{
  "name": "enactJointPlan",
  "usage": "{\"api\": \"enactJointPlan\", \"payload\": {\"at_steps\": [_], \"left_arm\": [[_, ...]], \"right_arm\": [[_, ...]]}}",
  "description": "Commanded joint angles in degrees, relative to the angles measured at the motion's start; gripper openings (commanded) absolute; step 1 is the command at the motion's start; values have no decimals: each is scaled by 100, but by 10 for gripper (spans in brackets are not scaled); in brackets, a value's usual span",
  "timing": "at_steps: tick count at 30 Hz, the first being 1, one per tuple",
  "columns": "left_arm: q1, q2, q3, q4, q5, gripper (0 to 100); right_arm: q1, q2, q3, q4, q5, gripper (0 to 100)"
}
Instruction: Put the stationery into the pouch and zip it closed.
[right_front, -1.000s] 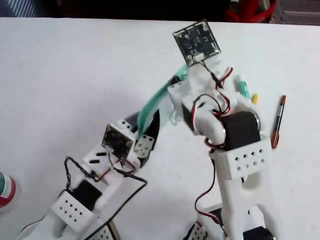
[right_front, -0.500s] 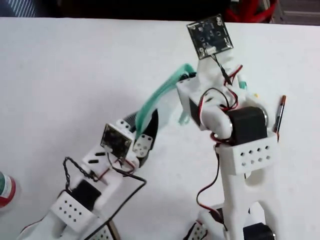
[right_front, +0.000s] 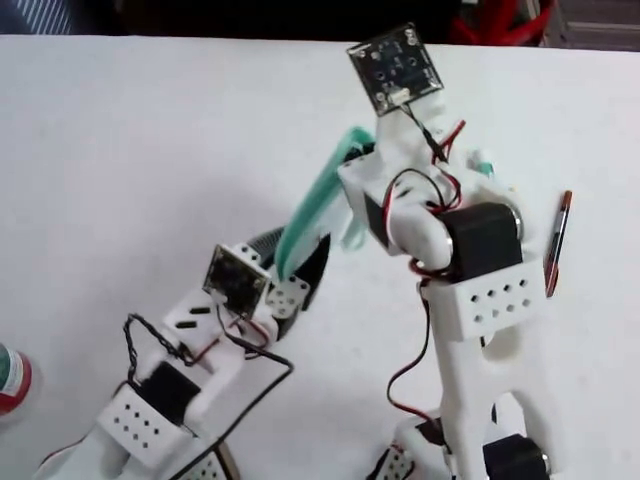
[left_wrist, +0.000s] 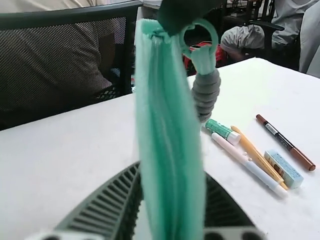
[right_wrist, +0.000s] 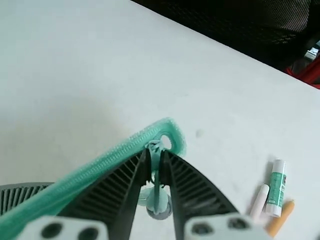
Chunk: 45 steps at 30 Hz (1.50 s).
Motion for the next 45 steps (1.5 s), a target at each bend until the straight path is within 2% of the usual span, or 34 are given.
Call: {"api": "enactJointPlan", "payload": {"at_steps": [1, 5, 8, 13, 20, 29, 32, 34, 37, 40, 45], "left_arm": [[-57, -4, -519, 193, 378, 132], [-303, -4, -633, 185, 369, 117], [-251, -4, -633, 185, 360, 15], [-251, -4, -633, 185, 360, 23], [-295, 4, -633, 220, 360, 22], [-259, 4, -624, 229, 105, 22], [-259, 4, -624, 229, 97, 22], [-259, 4, -624, 229, 88, 22], [-268, 4, -624, 229, 79, 22], [-295, 4, -624, 229, 79, 22], [-295, 4, -624, 229, 79, 22]], "right_arm": [[-330, 163, 26, 163, 88, 19], [-330, 163, 26, 163, 97, 19], [-330, 163, 26, 163, 97, 19], [-479, 163, 26, 171, 132, 19], [-1314, 119, 26, 418, 879, 19], [-1385, 101, 9, 611, 1556, 19], [-1086, 92, -387, 646, 1530, 20], [-831, 92, -800, 646, 1152, 23], [-743, 101, -1222, 787, 387, 105], [-936, 101, -1292, 1051, 132, 217], [-927, 154, -1266, 1174, 123, 238]]}}
